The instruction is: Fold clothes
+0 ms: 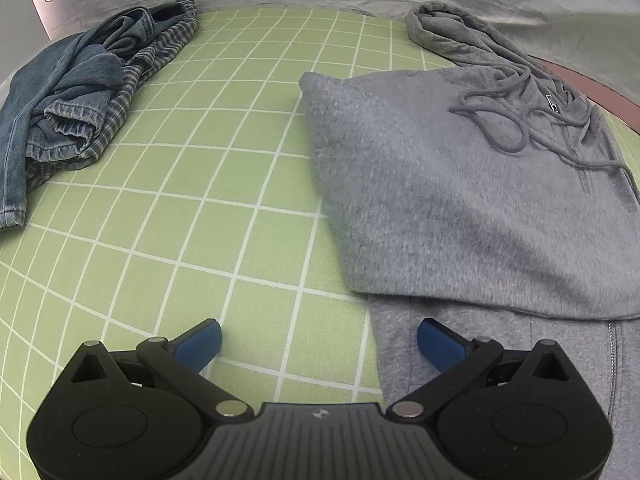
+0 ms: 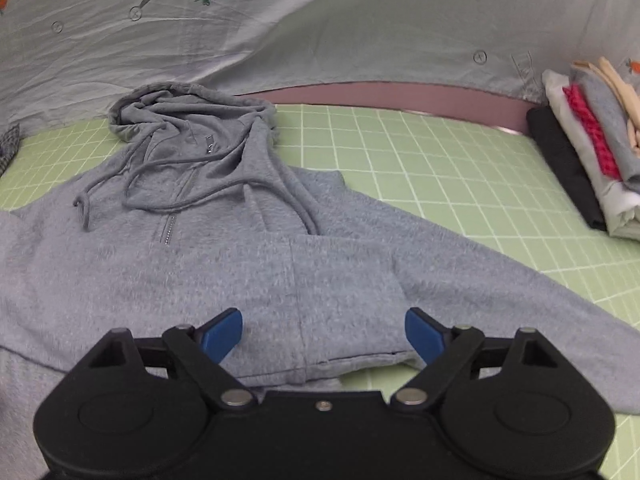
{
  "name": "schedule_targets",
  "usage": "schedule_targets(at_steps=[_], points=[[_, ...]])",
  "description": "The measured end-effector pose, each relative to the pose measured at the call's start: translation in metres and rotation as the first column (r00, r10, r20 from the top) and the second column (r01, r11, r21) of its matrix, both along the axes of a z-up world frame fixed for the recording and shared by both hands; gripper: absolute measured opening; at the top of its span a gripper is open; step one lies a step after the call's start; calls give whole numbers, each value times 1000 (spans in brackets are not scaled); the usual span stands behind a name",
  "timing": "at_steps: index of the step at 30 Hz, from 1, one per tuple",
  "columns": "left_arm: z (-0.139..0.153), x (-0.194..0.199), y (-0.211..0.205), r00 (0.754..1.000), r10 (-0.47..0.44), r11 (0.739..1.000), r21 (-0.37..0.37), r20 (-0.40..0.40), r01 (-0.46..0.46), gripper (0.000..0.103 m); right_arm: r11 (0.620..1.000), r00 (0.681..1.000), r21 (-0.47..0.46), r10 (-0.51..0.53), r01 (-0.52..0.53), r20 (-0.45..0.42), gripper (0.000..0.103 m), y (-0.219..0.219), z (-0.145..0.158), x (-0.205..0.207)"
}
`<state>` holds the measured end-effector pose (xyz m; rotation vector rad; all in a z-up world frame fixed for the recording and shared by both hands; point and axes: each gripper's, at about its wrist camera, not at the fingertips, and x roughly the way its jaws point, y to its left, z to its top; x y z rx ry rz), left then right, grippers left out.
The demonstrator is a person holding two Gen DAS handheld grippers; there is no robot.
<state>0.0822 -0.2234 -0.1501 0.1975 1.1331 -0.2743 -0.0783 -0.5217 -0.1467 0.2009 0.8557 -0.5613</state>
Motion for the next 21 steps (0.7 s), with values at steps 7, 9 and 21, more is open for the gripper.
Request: schedule_targets(at_steps=[7, 9, 21], points=[[3, 11, -15, 997, -56, 997, 54, 50, 53, 103, 980, 992, 156, -123, 119, 12, 89, -40, -13, -6], [3, 14, -19, 996, -66, 996, 61, 58, 62, 103, 970, 990, 211, -134, 125, 30, 86, -47, -15, -9], [2, 19, -26, 995, -57, 997, 55, 84, 52, 103, 989, 973, 145, -44, 11, 228, 22, -58, 36, -8]])
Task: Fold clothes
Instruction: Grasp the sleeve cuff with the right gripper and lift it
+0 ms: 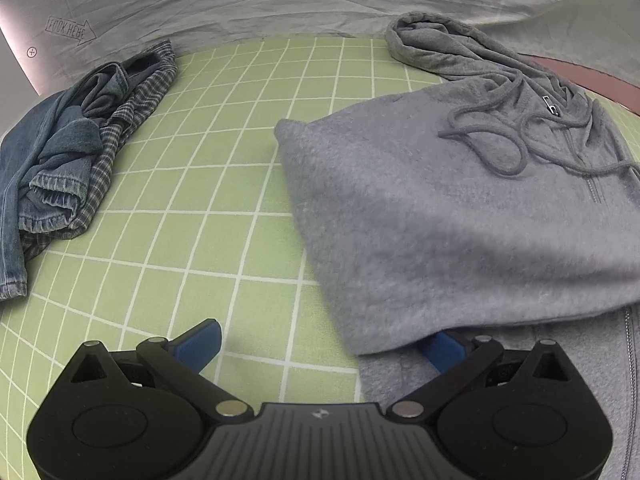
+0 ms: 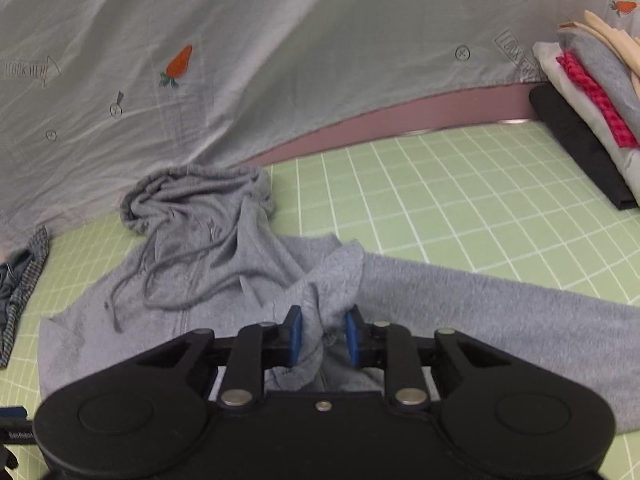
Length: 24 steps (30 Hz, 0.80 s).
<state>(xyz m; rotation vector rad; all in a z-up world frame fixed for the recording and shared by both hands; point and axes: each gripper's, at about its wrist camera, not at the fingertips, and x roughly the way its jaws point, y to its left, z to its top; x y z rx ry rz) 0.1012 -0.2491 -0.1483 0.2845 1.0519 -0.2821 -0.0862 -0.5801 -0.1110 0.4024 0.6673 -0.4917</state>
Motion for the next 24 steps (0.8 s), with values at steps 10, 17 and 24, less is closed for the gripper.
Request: schedule_targets(at_steps=[10, 17, 24], points=[[-2, 3, 4, 999, 50, 998, -44, -19, -51, 103, 923, 945, -209, -327, 325, 24, 21, -85, 27, -25], [4, 14, -24, 997, -51, 997, 66, 59, 47, 103, 930, 946, -188, -323, 317, -6, 22, -95, 18, -35], [12, 24, -14, 988, 42, 996, 76, 151, -54, 103, 908, 928, -202, -371, 366, 16, 22, -91, 19, -42]])
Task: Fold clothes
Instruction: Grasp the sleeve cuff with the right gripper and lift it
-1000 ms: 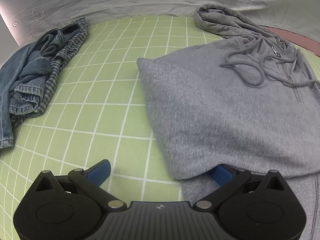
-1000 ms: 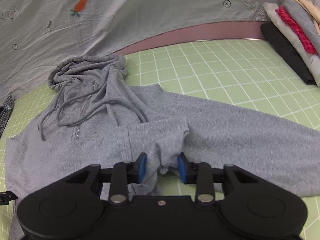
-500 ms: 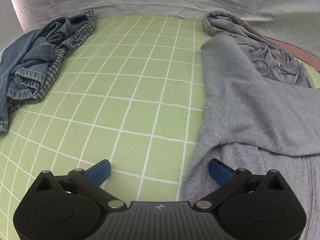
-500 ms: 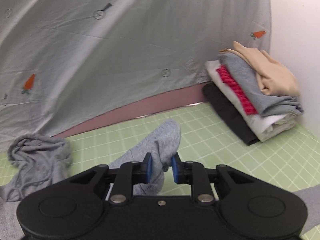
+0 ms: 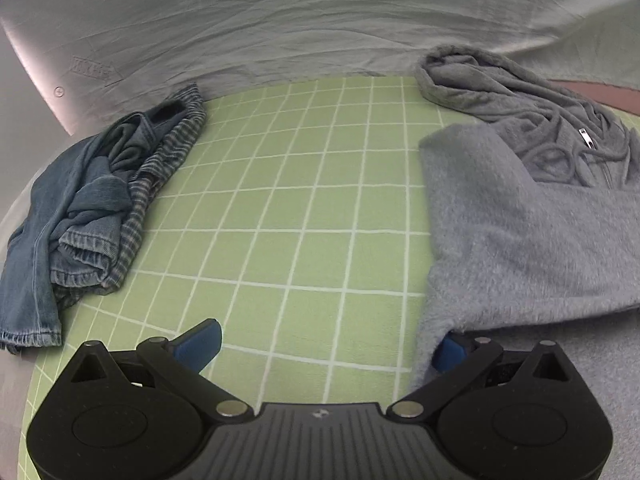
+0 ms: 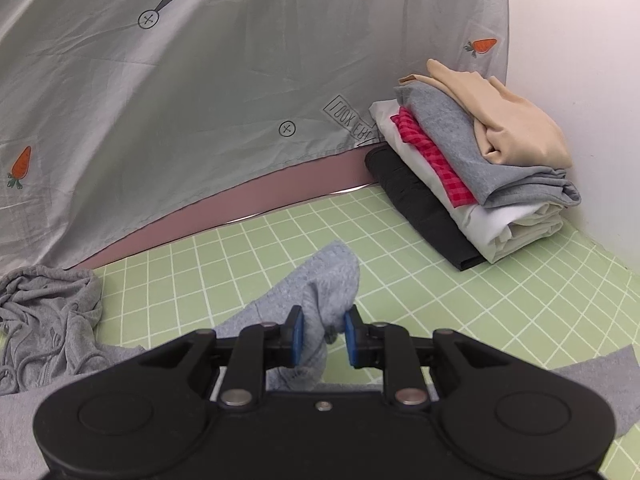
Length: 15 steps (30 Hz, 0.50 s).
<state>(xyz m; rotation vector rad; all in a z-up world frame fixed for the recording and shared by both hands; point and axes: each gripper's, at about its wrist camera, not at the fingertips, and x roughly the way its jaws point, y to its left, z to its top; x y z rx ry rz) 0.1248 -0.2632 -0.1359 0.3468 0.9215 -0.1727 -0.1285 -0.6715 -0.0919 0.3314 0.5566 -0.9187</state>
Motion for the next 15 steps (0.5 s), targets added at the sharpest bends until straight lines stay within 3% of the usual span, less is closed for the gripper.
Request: schedule_targets(at_steps=[3, 5, 7, 9, 15], points=[[-5, -10, 4, 999, 30, 1000, 4, 9, -31, 103, 999, 1000, 23, -25, 25, 1, 22, 0, -6, -8], [-9, -14, 4, 999, 39, 999, 2, 7, -39, 103, 998, 998, 51, -22, 24, -58, 22, 0, -23, -8], [-5, -13, 2, 1000, 16, 1000, 0, -18, -16, 103, 996, 994, 82, -18, 27, -111, 22, 0, -39, -8], [2, -13, 2, 1000, -12, 1000, -19, -10, 12, 103, 995, 994, 93, -29, 39, -108, 22, 2, -42, -13], [19, -5, 19, 997, -1, 986, -168, -79, -12, 103, 992, 991, 103, -63, 75, -114, 25, -1, -47, -21]])
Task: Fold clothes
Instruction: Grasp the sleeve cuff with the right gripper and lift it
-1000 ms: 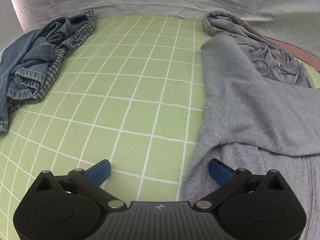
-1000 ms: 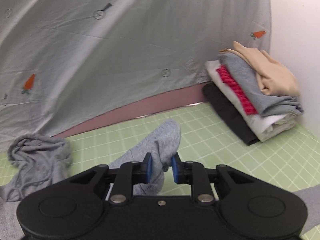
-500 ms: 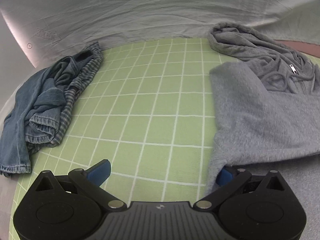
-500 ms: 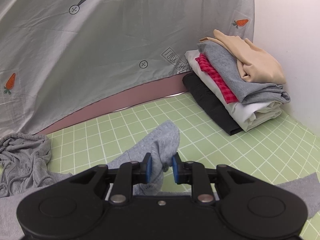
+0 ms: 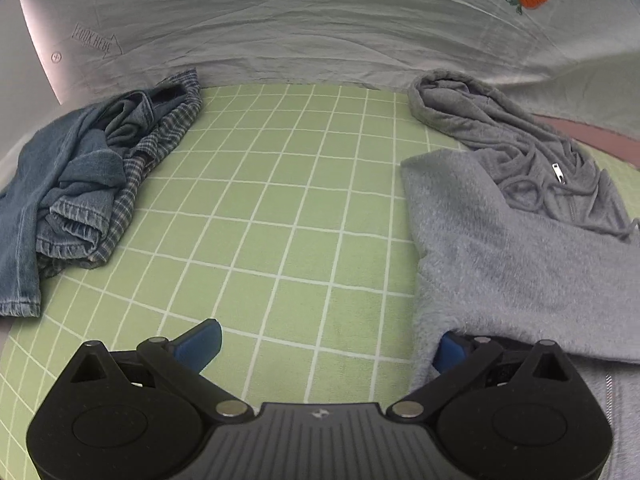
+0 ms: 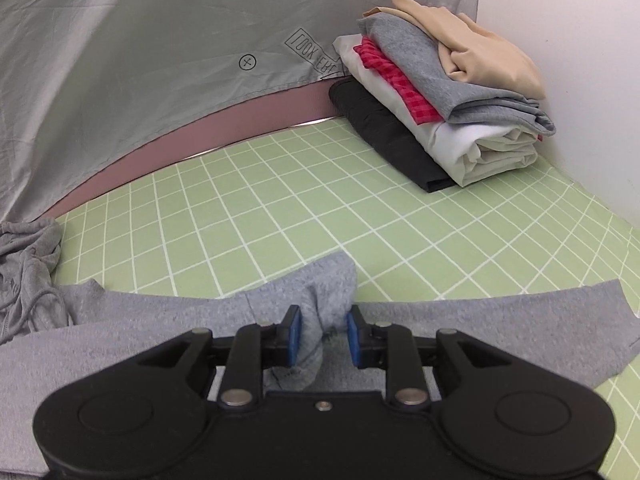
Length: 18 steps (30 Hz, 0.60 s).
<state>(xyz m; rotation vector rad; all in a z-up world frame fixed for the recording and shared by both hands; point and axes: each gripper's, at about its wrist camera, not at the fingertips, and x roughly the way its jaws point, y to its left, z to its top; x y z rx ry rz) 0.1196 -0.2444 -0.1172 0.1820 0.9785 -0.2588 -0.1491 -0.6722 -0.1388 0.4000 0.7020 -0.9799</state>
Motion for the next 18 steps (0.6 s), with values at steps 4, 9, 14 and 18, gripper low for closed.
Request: schedule_targets(at_steps=[4, 9, 14, 18], points=[[-1, 2, 7, 999, 16, 999, -34, -31, -17, 103, 999, 998, 32, -14, 15, -57, 28, -1, -14, -1], [-9, 0, 6, 999, 19, 1000, 4, -45, -18, 103, 996, 996, 74, -41, 47, -76, 44, -5, -24, -9], [-10, 0, 8, 996, 41, 999, -31, -74, -43, 103, 984, 996, 157, -83, 80, 16, 90, -11, -23, -21], [-10, -1, 9, 992, 85, 994, -64, -94, -91, 103, 980, 997, 181, -82, 78, 14, 91, -9, -30, -22]])
